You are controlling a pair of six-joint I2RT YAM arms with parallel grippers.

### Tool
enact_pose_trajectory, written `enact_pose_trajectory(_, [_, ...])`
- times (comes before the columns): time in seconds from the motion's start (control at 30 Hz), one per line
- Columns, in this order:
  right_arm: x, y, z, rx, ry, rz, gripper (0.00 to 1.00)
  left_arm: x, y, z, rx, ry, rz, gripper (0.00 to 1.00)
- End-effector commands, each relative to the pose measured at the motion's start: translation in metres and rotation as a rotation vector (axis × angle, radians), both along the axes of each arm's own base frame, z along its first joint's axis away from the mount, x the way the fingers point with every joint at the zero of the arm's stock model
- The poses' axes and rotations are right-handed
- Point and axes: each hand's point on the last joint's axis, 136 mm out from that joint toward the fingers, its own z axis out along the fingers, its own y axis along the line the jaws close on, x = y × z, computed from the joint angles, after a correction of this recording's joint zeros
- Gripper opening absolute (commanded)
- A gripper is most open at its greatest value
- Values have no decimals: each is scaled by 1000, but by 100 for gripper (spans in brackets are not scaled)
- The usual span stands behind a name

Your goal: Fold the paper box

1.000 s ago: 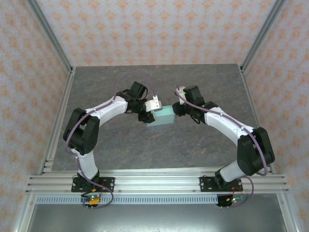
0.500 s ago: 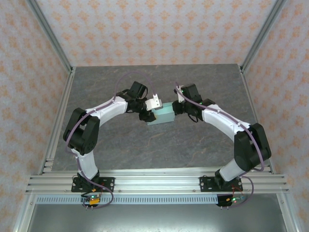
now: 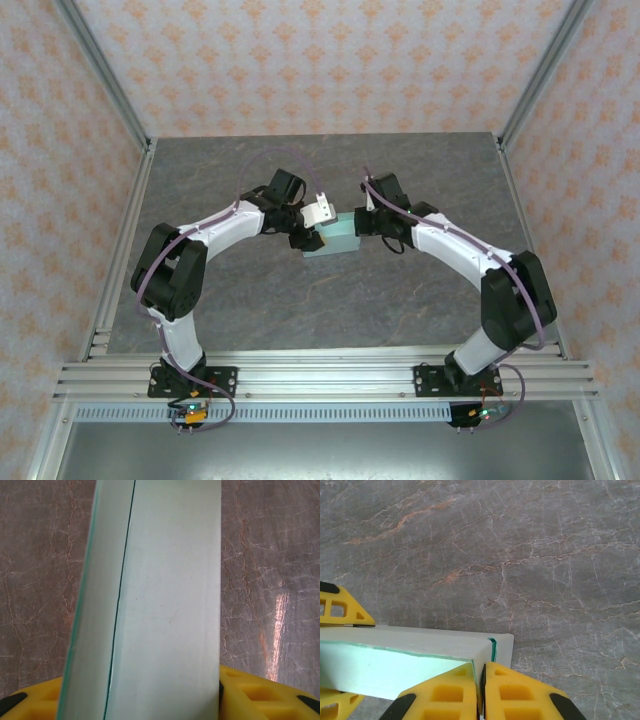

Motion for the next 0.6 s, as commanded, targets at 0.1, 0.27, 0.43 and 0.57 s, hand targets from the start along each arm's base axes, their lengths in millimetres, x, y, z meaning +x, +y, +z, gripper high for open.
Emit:
enact_pose_trajectory(0.1, [1, 0, -8, 22, 0, -81, 9, 6, 1, 3, -10, -18, 21, 51])
enact_pose_trajectory(0.27, [-1, -6, -19, 10, -34, -89, 10, 6, 1, 0, -4, -16, 17, 51])
enact_pose_trajectory(0.43, [-3, -13, -26, -25, -74, -67, 11, 2, 1, 0, -9, -20, -9, 51])
enact_pose_trajectory(0.57, [-6, -11, -27, -17, -75, -51, 15, 2, 1, 2, -5, -18, -7, 51])
